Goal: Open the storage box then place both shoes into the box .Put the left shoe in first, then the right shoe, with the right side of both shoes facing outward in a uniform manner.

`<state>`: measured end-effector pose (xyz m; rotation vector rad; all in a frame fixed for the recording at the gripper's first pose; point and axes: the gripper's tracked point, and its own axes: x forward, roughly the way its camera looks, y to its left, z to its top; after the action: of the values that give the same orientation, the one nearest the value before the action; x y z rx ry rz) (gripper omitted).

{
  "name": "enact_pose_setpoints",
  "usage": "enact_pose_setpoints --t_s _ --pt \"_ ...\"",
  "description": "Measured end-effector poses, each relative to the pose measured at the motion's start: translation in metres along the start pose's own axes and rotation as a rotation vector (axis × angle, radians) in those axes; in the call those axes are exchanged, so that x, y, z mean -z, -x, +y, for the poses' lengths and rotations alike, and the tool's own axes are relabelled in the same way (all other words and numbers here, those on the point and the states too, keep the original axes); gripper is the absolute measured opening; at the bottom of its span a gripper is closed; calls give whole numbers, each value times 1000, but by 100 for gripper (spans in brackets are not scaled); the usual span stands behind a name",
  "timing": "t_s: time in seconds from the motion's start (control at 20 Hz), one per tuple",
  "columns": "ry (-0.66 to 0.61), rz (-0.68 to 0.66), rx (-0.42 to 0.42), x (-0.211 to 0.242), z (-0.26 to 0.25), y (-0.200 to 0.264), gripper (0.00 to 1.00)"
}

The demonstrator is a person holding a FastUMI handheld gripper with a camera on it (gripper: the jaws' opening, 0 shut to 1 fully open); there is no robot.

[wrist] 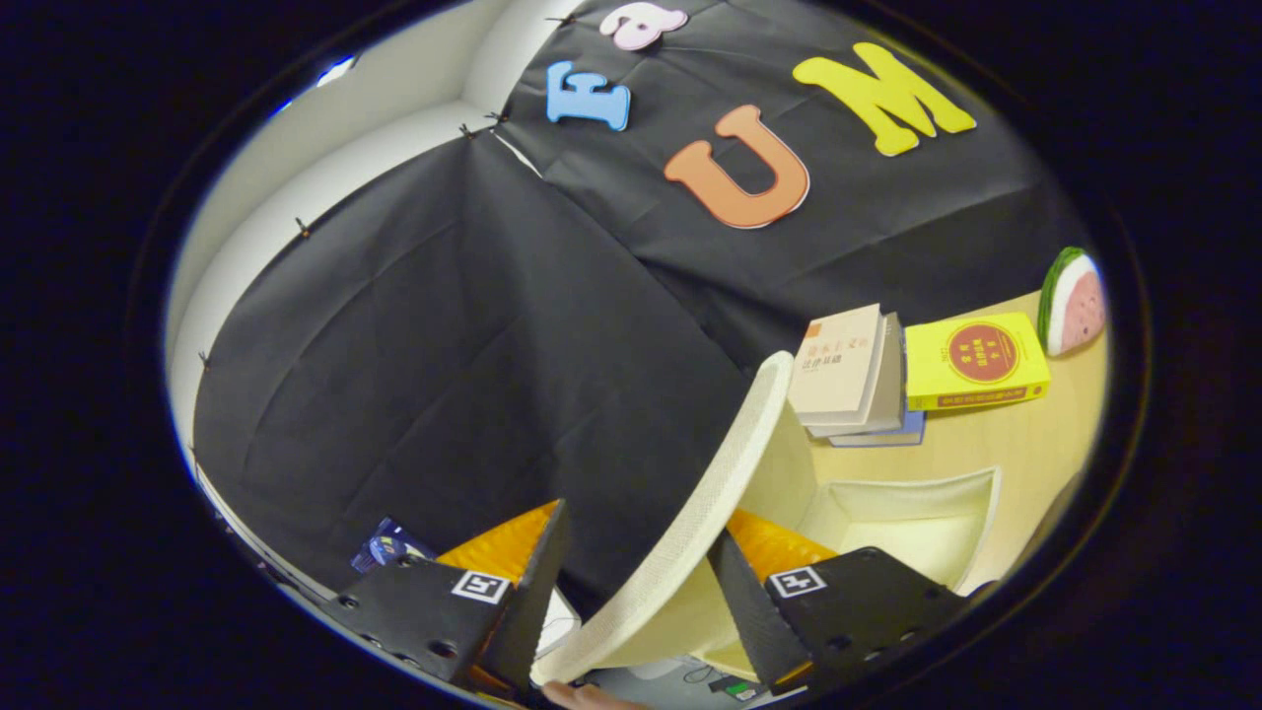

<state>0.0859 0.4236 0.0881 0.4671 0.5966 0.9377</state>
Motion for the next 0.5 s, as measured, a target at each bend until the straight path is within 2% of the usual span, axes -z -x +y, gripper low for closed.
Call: enact_pose_setpoints --t_s 0.05,0.1,0.3,0.5 --pt "15 11 -10 4 6 -8 90" --pt "26 21 -13 7 10 -13 94" --pt "66 52 -39 23 30 -21 94" --pt "82 53 -40 28 30 -13 94"
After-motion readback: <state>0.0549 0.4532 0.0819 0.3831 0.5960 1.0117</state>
